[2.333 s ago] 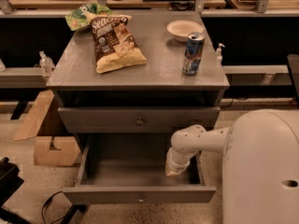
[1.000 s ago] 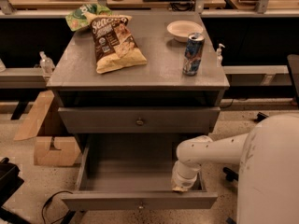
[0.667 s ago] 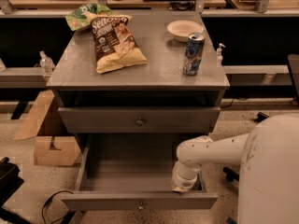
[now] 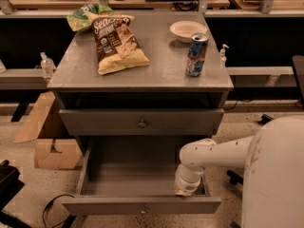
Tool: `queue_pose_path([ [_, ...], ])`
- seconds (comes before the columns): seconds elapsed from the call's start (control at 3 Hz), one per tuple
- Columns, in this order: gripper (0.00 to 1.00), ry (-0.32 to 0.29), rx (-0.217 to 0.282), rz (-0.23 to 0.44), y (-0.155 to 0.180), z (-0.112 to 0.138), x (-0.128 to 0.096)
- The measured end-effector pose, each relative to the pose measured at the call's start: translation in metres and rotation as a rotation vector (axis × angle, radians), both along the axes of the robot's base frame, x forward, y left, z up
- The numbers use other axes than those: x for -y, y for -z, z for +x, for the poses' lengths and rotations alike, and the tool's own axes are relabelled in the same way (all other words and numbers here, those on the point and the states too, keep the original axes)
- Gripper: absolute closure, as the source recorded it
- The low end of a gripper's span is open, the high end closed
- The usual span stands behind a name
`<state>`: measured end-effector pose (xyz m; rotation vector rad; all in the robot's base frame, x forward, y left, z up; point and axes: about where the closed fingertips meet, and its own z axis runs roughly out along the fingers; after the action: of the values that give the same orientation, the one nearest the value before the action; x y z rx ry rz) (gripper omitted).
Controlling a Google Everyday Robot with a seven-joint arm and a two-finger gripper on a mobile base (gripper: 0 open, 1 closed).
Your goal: Open middle drawer
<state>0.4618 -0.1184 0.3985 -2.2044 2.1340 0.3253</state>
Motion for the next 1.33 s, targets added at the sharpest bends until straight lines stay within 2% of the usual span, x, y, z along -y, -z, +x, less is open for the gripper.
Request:
queue_pose_path([
  [1.0,0.11,-0.001,-0.003,0.000,0.0011,-0.0012,-0.0001],
  [1.33,0.00,-0.001,-0.003,0.000,0.0012,0.0001,0.0006],
])
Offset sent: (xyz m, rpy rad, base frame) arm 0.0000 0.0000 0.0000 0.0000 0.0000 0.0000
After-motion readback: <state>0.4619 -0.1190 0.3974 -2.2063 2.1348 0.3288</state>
